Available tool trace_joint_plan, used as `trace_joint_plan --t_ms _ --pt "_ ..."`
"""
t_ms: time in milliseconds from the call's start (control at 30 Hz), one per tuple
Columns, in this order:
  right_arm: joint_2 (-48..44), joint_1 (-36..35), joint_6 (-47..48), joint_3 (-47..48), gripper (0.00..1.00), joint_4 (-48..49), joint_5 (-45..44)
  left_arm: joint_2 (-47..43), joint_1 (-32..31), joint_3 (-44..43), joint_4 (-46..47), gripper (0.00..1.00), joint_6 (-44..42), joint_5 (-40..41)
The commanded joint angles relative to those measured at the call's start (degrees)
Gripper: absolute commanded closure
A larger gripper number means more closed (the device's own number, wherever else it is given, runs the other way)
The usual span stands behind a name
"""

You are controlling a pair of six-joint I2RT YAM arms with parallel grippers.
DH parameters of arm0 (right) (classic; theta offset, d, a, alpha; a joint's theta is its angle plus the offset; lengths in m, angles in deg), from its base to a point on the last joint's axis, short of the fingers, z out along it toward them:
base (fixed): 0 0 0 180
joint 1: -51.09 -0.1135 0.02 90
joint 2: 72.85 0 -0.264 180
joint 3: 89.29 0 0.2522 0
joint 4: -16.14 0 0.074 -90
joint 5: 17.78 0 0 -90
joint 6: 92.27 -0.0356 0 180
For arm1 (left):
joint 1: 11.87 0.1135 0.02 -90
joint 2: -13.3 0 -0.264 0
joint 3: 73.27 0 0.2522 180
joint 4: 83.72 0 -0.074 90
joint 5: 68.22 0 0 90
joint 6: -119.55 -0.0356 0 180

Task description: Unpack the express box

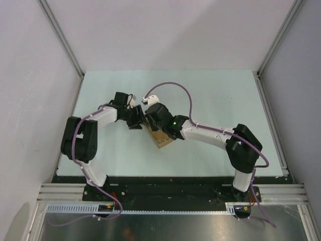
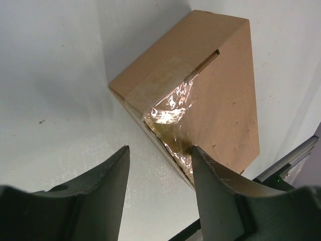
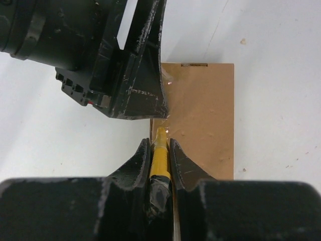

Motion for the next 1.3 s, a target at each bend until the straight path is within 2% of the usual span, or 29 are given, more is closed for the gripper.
trace_joint_plan --t_ms 0,400,1267 --pt "0.93 0.87 -0.08 -0.32 1.00 3.45 1.94 1.15 -0.03 0.70 0.34 0.44 -1.66 0.98" --pt "0.58 0.70 -1.22 -0.76 1.00 3.54 3.79 2.83 0.05 0.00 -0.81 0.44 -2.37 1.87" --pt "-1.44 -1.68 -2.45 -3.13 1.00 -2.61 -1.13 3.97 0.14 -0.35 -1.51 0.44 -2.72 3.10"
